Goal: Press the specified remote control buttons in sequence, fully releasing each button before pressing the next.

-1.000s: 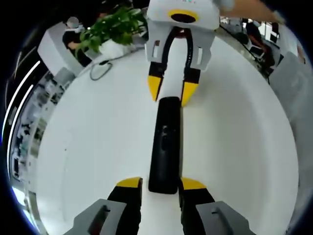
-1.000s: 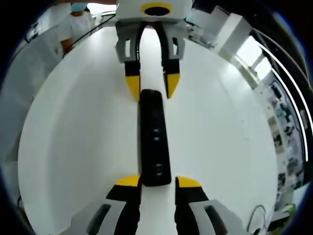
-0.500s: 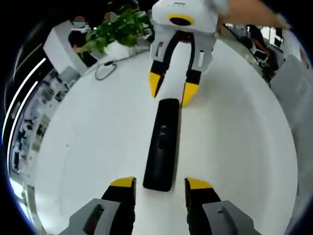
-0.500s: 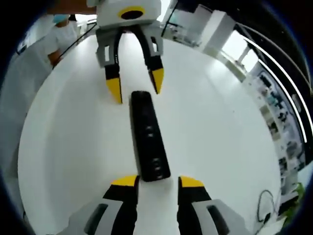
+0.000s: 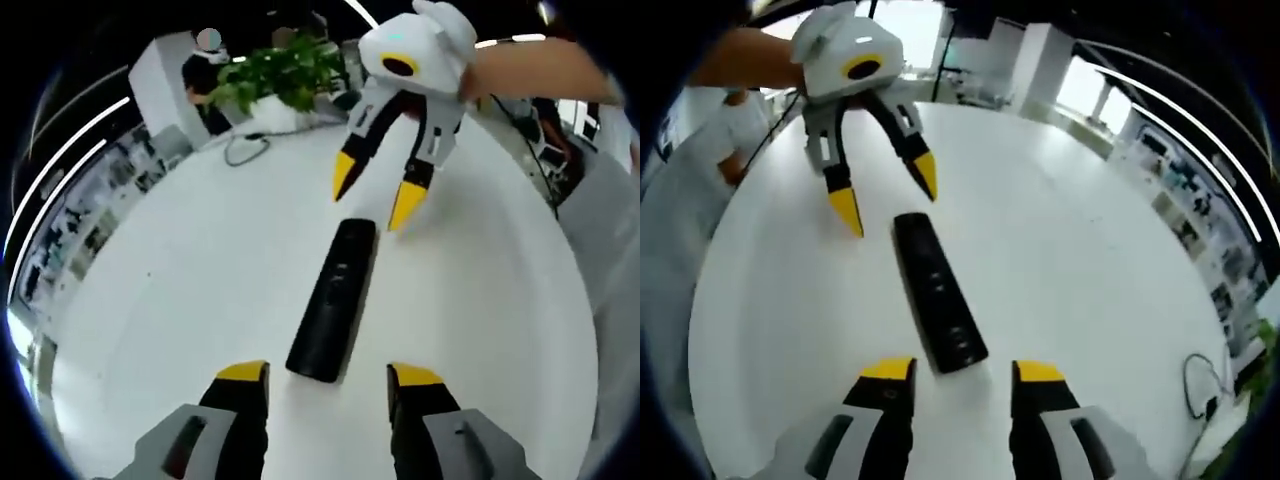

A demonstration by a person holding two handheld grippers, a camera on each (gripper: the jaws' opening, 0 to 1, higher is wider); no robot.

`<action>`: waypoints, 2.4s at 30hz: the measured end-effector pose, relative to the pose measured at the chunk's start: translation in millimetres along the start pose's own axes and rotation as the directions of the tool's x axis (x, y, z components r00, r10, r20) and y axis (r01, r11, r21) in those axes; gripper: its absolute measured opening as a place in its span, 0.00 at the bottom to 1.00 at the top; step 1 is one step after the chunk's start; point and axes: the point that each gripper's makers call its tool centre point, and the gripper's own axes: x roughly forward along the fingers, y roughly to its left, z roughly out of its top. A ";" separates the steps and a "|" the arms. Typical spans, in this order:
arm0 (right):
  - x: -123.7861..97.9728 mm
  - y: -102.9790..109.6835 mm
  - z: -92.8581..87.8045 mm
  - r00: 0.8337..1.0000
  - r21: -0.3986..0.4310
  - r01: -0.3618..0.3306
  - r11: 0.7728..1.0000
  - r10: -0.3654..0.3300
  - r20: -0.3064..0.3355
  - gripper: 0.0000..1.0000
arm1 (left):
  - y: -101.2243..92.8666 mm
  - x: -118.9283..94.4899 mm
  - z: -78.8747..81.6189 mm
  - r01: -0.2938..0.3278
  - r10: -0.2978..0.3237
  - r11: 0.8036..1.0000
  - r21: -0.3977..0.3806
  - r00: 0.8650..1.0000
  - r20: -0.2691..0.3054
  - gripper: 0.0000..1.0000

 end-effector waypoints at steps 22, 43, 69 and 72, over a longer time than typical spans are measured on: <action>-31.0 31.4 15.4 0.991 0.226 0.022 0.974 -0.050 0.122 0.46 | -17.5 -40.0 1.2 -0.039 0.058 0.988 -0.151 0.990 0.126 0.58; -58.9 67.4 15.8 0.979 0.356 0.026 0.934 -0.095 0.178 0.53 | -46.7 -60.8 8.7 -0.044 0.098 0.964 -0.262 0.976 0.195 0.64; -96.2 93.8 -10.4 0.970 0.449 0.071 0.891 -0.167 0.178 0.59 | -87.7 -94.2 8.1 -0.049 0.146 0.932 -0.359 0.957 0.250 0.69; -100.1 99.2 -11.8 0.968 0.461 0.074 0.885 -0.174 0.179 0.61 | -91.3 -98.5 5.2 -0.046 0.153 0.926 -0.376 0.954 0.259 0.69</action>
